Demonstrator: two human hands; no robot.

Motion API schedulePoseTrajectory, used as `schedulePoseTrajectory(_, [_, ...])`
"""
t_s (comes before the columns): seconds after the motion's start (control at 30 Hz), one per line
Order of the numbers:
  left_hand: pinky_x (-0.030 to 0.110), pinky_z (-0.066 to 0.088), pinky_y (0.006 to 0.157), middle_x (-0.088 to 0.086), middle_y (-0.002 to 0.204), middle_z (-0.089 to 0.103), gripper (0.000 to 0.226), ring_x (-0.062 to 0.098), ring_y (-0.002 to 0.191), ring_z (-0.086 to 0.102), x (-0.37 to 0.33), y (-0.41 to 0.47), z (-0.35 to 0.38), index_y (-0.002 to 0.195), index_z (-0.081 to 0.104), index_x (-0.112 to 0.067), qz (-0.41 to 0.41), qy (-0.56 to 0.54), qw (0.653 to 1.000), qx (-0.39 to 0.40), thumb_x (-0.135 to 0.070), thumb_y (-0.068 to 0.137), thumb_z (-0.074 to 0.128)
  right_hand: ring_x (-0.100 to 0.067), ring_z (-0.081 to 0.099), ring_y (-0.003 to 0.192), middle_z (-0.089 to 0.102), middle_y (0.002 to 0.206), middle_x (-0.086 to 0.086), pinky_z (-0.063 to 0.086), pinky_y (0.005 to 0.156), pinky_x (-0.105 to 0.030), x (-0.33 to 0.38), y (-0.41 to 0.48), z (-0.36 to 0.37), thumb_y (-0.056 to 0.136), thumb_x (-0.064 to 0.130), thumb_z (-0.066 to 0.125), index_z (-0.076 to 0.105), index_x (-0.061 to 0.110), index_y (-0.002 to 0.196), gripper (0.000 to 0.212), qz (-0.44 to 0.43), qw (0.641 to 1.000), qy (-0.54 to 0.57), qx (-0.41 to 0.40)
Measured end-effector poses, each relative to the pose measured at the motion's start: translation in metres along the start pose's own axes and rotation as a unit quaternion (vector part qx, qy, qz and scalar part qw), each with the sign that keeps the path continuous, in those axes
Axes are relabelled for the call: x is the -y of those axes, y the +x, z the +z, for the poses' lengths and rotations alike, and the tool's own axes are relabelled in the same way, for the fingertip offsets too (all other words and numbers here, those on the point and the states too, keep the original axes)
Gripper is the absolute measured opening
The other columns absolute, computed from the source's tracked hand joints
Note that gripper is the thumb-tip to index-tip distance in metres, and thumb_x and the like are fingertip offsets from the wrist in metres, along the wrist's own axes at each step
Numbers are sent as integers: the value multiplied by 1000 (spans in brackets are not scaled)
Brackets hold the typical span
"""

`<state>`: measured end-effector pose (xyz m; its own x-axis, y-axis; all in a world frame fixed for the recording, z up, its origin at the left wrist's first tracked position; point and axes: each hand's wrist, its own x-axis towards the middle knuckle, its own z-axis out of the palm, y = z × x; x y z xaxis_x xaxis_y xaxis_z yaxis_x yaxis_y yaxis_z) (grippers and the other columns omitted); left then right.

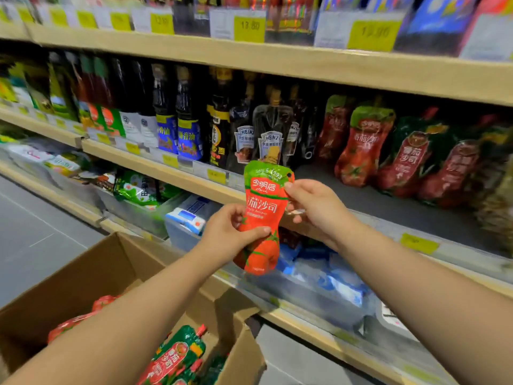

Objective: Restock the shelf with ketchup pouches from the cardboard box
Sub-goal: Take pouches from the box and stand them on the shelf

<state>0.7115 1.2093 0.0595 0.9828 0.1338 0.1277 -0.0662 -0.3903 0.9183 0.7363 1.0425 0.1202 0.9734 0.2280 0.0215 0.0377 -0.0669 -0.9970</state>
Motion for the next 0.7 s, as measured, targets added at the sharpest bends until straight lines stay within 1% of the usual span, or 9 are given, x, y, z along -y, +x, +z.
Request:
schedulePoseTrajectory(0.1, [17, 48, 60, -6, 73, 68, 29, 6, 64, 60, -31, 11, 18, 75, 60, -24, -12, -50, 999, -5, -30, 61, 85, -4, 53, 56, 62, 76, 4, 41, 39, -16, 10, -7, -25, 90, 28, 57, 62, 22, 88, 8, 13, 1000, -16, -11])
schedulePoseTrajectory(0.17, [12, 45, 47, -7, 62, 66, 23, 5, 55, 59, -52, 23, 30, 70, 62, -20, -24, -99, 995, -2, -29, 64, 83, -3, 53, 49, 61, 72, 3, 40, 38, -18, 11, -10, -39, 88, 28, 59, 63, 23, 88, 6, 31, 995, -98, -6])
schedulePoseTrajectory(0.23, [13, 43, 44, -4, 63, 65, 26, 7, 55, 58, -72, 36, 43, 70, 61, -17, -32, -111, 993, -2, -30, 65, 82, -3, 50, 43, 57, 63, 2, 38, 38, -17, 15, -7, -53, 89, 26, 58, 63, 22, 81, 10, 38, 990, -130, -41])
schedulePoseTrajectory(0.3, [11, 44, 45, -5, 64, 65, 26, 6, 56, 59, -88, 49, 54, 71, 62, -17, -27, -99, 995, -1, -32, 65, 82, -6, 51, 45, 56, 60, 1, 38, 37, -17, 22, 1, -68, 89, 21, 56, 63, 18, 77, 14, 23, 985, -145, -93])
schedulePoseTrajectory(0.4, [18, 46, 55, 1, 75, 68, 25, 12, 67, 62, -105, 68, 68, 80, 67, -13, -7, -103, 994, 18, -34, 71, 77, -11, 48, 49, 54, 58, -1, 38, 36, -16, 34, 18, -86, 88, 15, 56, 66, 10, 86, 11, -7, 975, -166, -146])
schedulePoseTrajectory(0.5, [30, 53, 74, 2, 89, 70, 37, 16, 81, 65, -115, 87, 78, 94, 68, -11, 0, -75, 997, 14, -40, 73, 73, -12, 49, 49, 53, 60, -5, 42, 32, -13, 37, 39, -95, 90, 11, 55, 63, 10, 96, 10, 10, 978, -99, -186])
schedulePoseTrajectory(0.57, [32, 52, 81, 4, 95, 70, 40, 18, 84, 65, -120, 100, 86, 103, 67, -11, 10, -62, 998, -9, -39, 74, 72, -13, 48, 48, 52, 62, -5, 43, 32, -13, 37, 53, -99, 91, 11, 54, 61, 10, 98, 10, 33, 977, -68, -202])
schedulePoseTrajectory(0.63, [35, 53, 85, 8, 101, 70, 41, 22, 88, 66, -122, 112, 92, 108, 66, -11, 9, -94, 995, -26, -32, 74, 74, -13, 50, 49, 54, 68, -4, 47, 36, -15, 34, 68, -103, 92, 11, 52, 60, 7, 103, 15, 28, 976, -71, -206])
schedulePoseTrajectory(0.7, [36, 52, 89, 12, 108, 69, 39, 23, 93, 65, -122, 123, 99, 111, 63, -7, 17, -101, 995, -20, -24, 77, 73, -12, 56, 53, 60, 81, -6, 53, 47, -21, 28, 80, -107, 93, 13, 50, 59, 6, 107, 19, 16, 973, -96, -210])
